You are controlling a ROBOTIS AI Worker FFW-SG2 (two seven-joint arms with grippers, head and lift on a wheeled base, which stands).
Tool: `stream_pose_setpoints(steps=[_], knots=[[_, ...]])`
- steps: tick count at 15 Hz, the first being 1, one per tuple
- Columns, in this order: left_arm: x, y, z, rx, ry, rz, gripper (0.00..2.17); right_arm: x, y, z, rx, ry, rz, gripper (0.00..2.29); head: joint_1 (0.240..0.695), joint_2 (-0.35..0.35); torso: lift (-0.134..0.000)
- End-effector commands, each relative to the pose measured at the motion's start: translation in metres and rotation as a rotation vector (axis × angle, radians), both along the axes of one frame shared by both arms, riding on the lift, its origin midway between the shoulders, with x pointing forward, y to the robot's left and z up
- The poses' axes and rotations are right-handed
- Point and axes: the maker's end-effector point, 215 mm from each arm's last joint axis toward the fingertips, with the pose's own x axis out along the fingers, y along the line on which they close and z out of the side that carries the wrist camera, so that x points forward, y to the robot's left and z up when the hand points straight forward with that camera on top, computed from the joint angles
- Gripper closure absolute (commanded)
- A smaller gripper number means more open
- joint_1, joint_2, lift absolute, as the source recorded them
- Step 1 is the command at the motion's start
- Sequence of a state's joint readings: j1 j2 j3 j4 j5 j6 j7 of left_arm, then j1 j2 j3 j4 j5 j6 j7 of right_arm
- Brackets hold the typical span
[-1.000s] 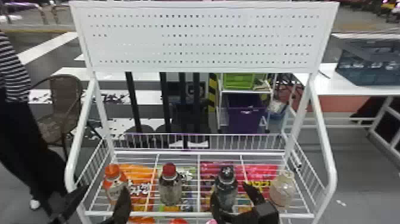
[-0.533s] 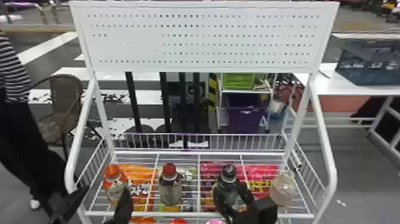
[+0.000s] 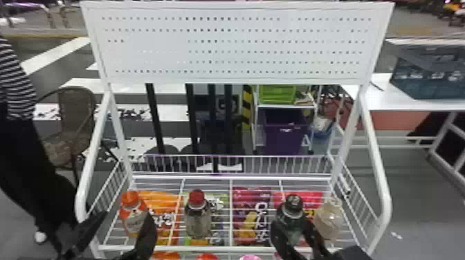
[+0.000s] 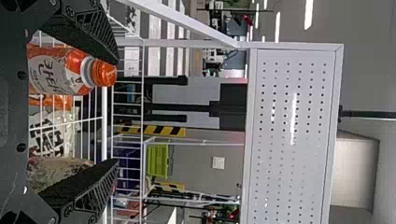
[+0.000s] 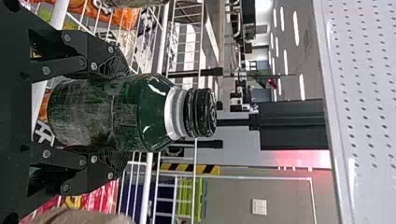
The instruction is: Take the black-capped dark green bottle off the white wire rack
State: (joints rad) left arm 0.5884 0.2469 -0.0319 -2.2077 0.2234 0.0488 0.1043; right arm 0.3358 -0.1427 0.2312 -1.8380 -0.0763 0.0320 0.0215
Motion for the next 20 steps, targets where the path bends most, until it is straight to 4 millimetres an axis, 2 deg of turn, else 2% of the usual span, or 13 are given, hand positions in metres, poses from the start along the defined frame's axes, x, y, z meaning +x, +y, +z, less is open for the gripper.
stream_pose_setpoints(steps=[1,3,6,9,11,13,15,20], knots=[[0.001,-0.005,-0.002,-0.004,0.004,-0.007,0.15,-0.025,-0.024,0.027,0.006,-0.020,-0.030,1.54,0.499,0.000,0.000],[0.003,-0.007,-0.001,-0.005,0.004,-0.011,0.15,-0.043,-0.045,0.049,-0.004,-0.039,-0.056,1.54,0.499,0.000,0.000],[0.007,-0.009,-0.001,0.000,0.012,-0.014,0.15,-0.062,-0.076,0.069,-0.024,-0.041,-0.095,1.54,0.499,0.000,0.000],[0.008,-0.008,-0.002,0.001,0.013,-0.013,0.15,-0.075,-0.113,0.071,-0.041,-0.038,-0.153,1.54,0.499,0.000,0.000],[0.009,-0.006,-0.005,0.003,0.017,-0.011,0.15,-0.083,-0.130,0.077,-0.044,-0.060,-0.181,1.54,0.499,0.000,0.000],[0.011,-0.006,-0.009,0.008,0.033,-0.009,0.15,-0.088,-0.142,0.086,-0.030,-0.088,-0.189,1.54,0.499,0.000,0.000],[0.014,-0.006,-0.007,0.007,0.030,-0.009,0.15,-0.089,-0.151,0.086,-0.023,-0.088,-0.202,1.54,0.499,0.000,0.000],[0.017,-0.007,-0.006,0.005,0.029,-0.010,0.15,-0.084,-0.153,0.085,-0.017,-0.079,-0.204,1.54,0.499,0.000,0.000]])
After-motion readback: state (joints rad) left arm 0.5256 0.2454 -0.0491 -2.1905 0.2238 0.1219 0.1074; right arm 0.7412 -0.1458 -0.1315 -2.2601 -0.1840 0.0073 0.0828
